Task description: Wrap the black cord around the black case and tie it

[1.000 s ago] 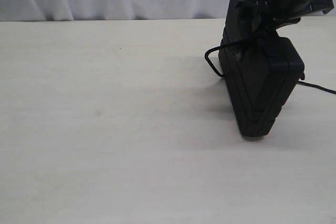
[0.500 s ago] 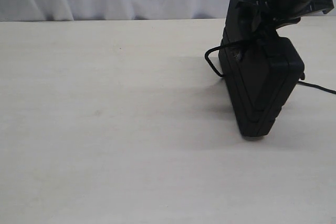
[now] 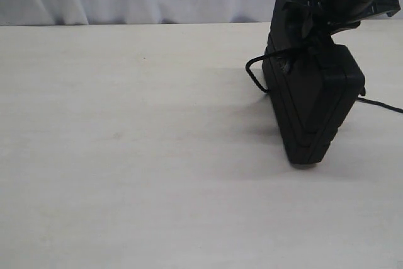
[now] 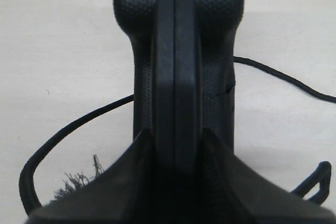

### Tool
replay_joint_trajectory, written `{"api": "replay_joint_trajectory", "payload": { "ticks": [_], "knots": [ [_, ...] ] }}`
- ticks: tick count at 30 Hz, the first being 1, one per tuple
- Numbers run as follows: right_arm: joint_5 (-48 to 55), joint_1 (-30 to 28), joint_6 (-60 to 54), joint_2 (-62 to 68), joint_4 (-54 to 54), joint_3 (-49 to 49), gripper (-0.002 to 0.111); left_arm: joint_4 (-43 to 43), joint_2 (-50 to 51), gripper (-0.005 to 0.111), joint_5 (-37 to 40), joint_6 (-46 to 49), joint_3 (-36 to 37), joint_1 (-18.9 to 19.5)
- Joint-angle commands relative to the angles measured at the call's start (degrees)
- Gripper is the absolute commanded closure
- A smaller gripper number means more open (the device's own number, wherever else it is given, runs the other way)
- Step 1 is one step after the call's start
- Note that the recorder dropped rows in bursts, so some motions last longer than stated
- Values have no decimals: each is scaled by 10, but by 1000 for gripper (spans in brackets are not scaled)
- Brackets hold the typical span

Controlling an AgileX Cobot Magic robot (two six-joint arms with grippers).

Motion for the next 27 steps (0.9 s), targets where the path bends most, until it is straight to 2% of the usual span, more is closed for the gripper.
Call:
{"api": "replay_joint_trajectory", "payload": {
  "ticks": [1, 6, 11, 23, 27],
  "knots": [
    [-20, -3, -3, -6, 2, -9, 104, 33, -49, 107, -3, -3, 26, 85],
    [-20, -3, -3, -6, 2, -9, 104, 157, -107, 107, -4, -3, 34, 176],
    [-20, -3, -3, -6, 2, -9, 104, 183, -143, 107, -6, -3, 34, 228],
    [-20, -3, -3, -6, 2, -9, 104, 183, -241, 107, -8, -3, 34, 237],
    [-20, -3, -3, -6, 2, -9, 104, 183, -241, 107, -10, -3, 34, 237]
  ]
}}
